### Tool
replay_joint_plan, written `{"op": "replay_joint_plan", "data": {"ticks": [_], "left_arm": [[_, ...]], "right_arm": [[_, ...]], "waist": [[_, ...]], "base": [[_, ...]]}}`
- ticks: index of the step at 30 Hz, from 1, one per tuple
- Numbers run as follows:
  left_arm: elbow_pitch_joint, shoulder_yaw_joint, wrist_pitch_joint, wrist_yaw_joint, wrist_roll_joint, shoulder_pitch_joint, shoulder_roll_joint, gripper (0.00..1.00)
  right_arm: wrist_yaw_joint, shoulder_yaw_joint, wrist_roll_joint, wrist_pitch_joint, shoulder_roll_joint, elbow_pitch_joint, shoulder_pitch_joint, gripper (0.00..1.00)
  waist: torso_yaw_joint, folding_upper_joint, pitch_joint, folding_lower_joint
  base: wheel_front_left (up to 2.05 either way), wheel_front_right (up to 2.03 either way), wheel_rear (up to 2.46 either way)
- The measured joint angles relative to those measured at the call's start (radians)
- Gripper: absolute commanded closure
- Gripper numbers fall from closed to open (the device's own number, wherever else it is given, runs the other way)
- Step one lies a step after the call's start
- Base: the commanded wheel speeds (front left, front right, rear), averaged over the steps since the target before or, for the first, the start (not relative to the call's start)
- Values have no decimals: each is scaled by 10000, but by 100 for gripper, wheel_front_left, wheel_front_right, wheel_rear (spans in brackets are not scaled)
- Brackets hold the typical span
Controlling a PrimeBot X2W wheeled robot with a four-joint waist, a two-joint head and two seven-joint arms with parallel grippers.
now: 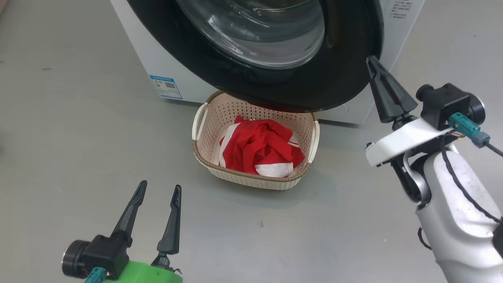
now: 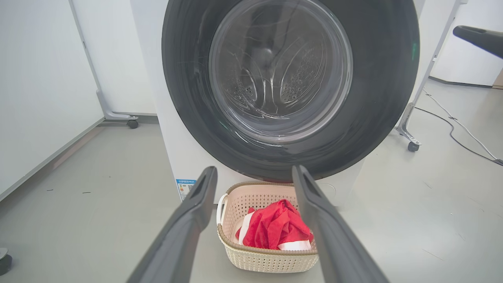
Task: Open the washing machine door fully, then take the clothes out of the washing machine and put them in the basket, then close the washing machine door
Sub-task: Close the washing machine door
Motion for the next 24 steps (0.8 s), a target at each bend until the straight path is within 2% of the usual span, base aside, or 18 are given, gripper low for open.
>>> {"op": "replay_joint_plan", "data": {"ticks": [12, 24], "left_arm": [[297, -65, -213, -10, -12, -523, -161, 0], [548, -56, -401, -44, -12, -760, -207, 0]], "right_arm": [[111, -297, 82, 205, -221, 1162, -1455, 100], [153, -600, 182, 238, -376, 2130, -2385, 100]], "waist": [[691, 0, 789, 0], [811, 0, 1070, 0]], "base": [[0, 0, 0], [0, 0, 0]]}}
